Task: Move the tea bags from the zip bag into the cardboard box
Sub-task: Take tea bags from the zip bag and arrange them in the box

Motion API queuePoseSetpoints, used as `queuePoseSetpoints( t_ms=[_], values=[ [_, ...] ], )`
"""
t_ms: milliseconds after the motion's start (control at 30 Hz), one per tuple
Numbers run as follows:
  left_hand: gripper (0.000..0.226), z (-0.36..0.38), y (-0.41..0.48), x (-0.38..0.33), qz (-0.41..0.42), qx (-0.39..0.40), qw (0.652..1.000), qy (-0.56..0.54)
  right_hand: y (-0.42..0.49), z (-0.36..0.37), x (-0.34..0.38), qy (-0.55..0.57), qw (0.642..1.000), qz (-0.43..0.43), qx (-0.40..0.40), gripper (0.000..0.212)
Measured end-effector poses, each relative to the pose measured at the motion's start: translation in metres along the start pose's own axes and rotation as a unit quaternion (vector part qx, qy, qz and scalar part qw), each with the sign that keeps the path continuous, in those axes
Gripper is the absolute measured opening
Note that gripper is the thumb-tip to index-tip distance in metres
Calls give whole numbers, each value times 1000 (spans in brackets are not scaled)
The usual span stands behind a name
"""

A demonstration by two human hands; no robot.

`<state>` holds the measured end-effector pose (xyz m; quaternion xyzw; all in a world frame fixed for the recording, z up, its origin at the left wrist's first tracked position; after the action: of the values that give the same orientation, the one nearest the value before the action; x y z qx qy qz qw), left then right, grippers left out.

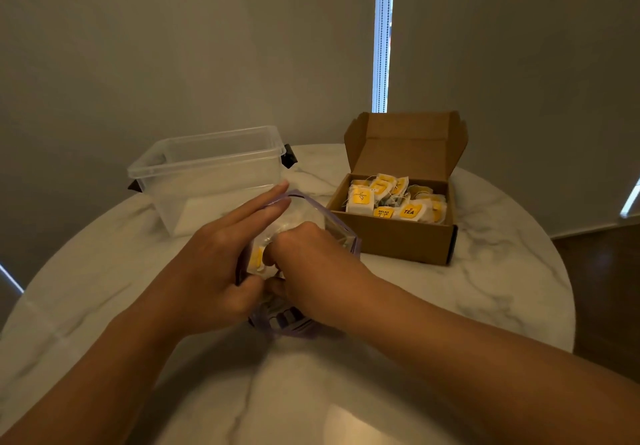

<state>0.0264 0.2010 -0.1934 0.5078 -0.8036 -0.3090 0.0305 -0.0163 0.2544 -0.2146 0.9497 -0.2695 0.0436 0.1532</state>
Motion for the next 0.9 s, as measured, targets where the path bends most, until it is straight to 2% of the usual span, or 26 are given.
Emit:
queuePoseSetpoints(
  t_ms=[133, 300, 433, 567, 633, 800, 900],
  values=[
    [86, 0, -1, 2, -4, -3, 1000, -3, 6, 9, 2, 2, 1000, 4, 25, 28],
    [85, 0, -1, 2, -1, -2, 1000, -1, 3, 13, -1, 5, 1000, 4, 13, 17],
    [85, -1, -2, 1, -3, -2, 1000, -7, 0, 22, -7, 9, 999, 25, 44, 29],
    [84, -2, -2, 2, -13, -8, 1000, -12, -12, 10, -10, 1, 999, 30, 30, 36],
    [83, -2, -2, 2, -14, -8, 1000, -10, -20, -6, -10, 16, 999, 31, -5, 32],
    [82, -1, -2, 1, -6, -2, 1000, 7, -54, -43, -24, 159, 979, 50, -118, 17],
    [83, 0, -2, 3, -9, -4, 1000, 12, -69, -49, -42, 268, 952, 74, -131, 10]
  ],
)
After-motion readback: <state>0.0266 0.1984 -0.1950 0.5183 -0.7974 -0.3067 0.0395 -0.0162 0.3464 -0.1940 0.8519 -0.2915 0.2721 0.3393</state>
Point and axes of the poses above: each hand's wrist, its own y-axis towards the middle knuckle, its own z-axis out of the palm, x = y × z, the point moved 8 cm from there along y, towards the middle knuckle, and after that the axes turned 2 degrees about -y, right-handed, at the moved point
